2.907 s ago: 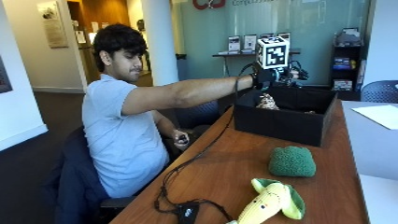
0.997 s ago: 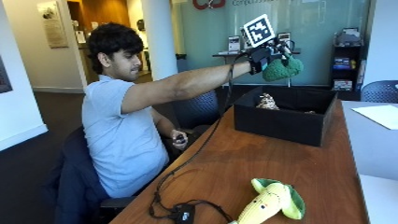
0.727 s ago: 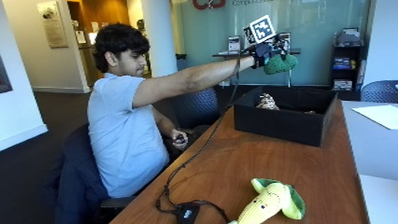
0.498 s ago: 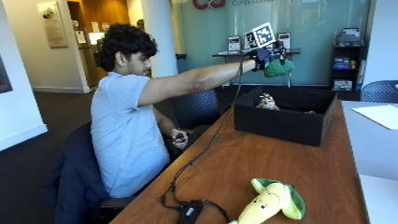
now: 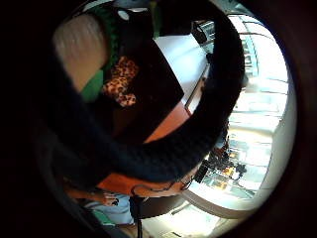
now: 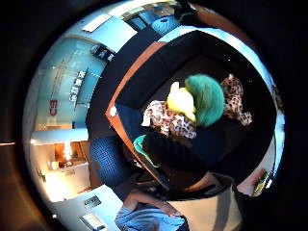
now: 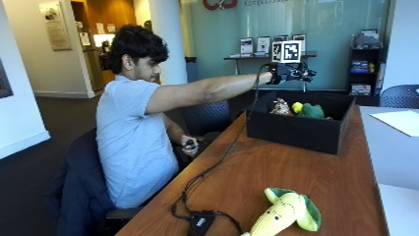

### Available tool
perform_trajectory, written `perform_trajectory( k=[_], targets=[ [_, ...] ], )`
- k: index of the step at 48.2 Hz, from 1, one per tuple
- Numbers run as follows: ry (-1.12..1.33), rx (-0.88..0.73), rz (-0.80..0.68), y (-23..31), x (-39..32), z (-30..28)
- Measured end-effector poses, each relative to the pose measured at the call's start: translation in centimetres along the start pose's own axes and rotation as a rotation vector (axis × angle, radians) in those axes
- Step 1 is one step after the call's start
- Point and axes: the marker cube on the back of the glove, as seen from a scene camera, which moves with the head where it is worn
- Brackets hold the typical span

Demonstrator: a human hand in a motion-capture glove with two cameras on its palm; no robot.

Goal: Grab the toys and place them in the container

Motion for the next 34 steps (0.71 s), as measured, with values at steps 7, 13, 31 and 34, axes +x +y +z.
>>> perform_trajectory(
  k=[7, 13, 31, 34],
  targets=[
    [-0.014, 0.003, 0.107, 3.0, 5.4, -1.3],
    [-0.042, 0.031, 0.211, 7.6, 11.9, -2.8],
    [-0.102, 0.058, 0.459, 25.9, 32.2, 0.0],
    [-0.105, 0.040, 0.557, 27.3, 34.4, 1.7]
  ],
)
